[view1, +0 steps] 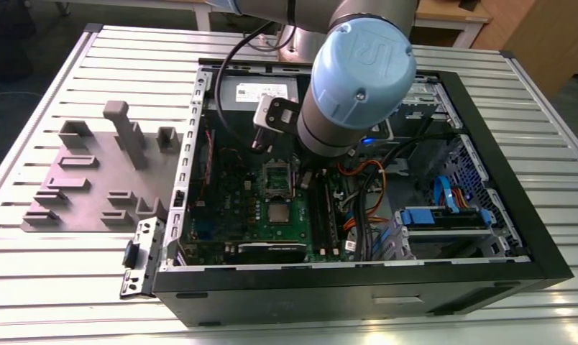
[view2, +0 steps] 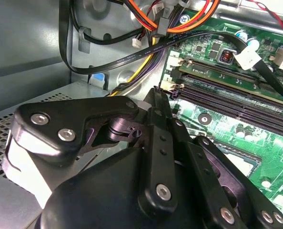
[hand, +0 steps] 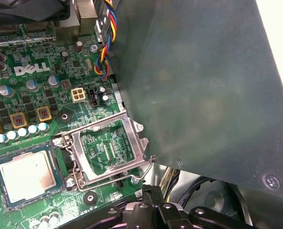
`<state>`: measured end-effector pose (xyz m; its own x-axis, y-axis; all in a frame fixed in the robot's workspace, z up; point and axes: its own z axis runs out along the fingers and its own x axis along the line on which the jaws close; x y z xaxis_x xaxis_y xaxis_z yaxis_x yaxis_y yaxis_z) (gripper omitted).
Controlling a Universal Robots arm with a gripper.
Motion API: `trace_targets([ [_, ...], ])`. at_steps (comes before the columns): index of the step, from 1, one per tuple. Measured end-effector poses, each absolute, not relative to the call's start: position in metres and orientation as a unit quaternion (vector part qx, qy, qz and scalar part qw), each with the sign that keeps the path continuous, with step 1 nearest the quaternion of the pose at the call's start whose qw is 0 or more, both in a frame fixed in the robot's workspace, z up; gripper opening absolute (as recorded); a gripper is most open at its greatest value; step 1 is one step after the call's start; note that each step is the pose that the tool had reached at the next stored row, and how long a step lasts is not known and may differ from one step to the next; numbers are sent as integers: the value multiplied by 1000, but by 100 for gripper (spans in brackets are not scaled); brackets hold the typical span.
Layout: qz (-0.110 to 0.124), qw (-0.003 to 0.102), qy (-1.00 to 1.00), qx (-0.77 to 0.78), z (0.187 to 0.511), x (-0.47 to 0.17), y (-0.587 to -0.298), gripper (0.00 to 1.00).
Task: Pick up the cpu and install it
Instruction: 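Close the cpu cover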
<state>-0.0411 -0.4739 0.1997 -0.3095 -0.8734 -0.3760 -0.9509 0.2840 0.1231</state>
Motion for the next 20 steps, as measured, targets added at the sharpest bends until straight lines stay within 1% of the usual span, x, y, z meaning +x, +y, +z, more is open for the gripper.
trace_targets([
  [12,164,118,793,-575,198,-41,-472,11],
  [13,164,118,793,-574,198,-41,-472,11],
  [18,173,108,795,-572,198,-41,-472,11],
  [20,175,109,794,-571,197,-41,-472,11],
])
